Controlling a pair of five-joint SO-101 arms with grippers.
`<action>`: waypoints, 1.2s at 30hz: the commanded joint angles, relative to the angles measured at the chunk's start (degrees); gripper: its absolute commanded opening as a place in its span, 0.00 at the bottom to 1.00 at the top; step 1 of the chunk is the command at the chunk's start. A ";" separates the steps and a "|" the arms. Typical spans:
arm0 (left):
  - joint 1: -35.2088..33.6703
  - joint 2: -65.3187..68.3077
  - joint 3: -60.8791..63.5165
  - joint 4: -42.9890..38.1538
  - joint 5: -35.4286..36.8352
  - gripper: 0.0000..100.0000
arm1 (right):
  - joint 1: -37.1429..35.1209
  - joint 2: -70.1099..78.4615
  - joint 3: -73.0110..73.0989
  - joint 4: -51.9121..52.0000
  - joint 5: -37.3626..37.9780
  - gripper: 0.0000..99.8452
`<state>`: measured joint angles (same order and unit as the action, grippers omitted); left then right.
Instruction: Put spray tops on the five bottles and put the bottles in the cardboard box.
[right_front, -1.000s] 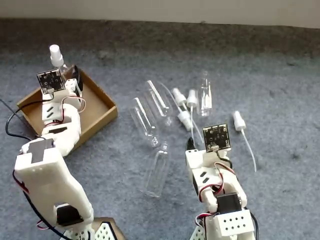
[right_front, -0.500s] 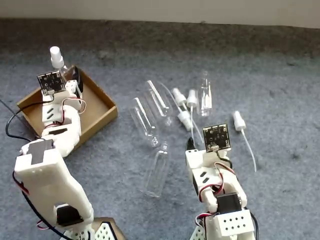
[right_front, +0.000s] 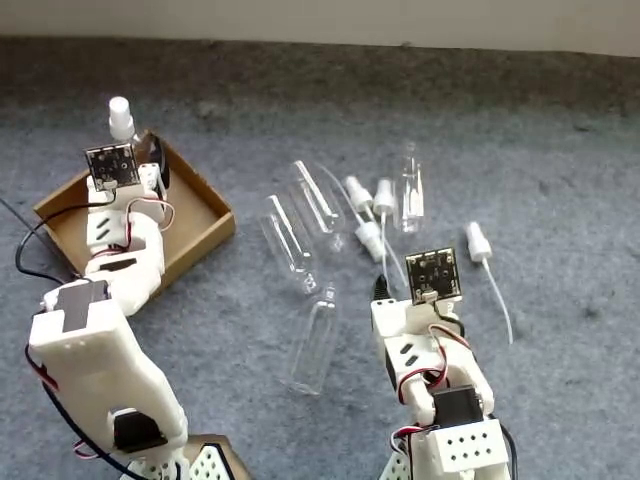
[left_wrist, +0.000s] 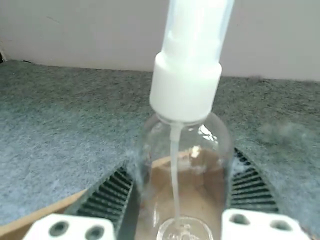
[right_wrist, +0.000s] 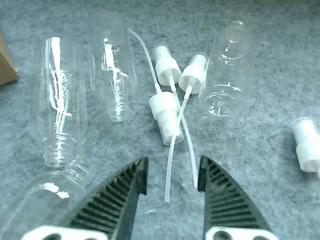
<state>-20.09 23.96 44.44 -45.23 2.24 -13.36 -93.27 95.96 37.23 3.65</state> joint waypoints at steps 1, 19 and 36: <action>1.45 0.57 1.36 -0.09 -0.88 0.10 | 0.66 -0.57 7.16 -1.80 0.00 0.15; 2.51 0.04 5.58 -0.09 -3.16 0.30 | 0.66 -0.57 7.25 -1.80 0.09 0.15; 1.54 -0.13 6.02 -4.57 -3.34 0.29 | 0.66 -0.57 7.25 -1.80 0.09 0.15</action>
<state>-19.30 25.27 50.15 -45.14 -0.75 -13.36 -93.27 95.96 37.23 3.65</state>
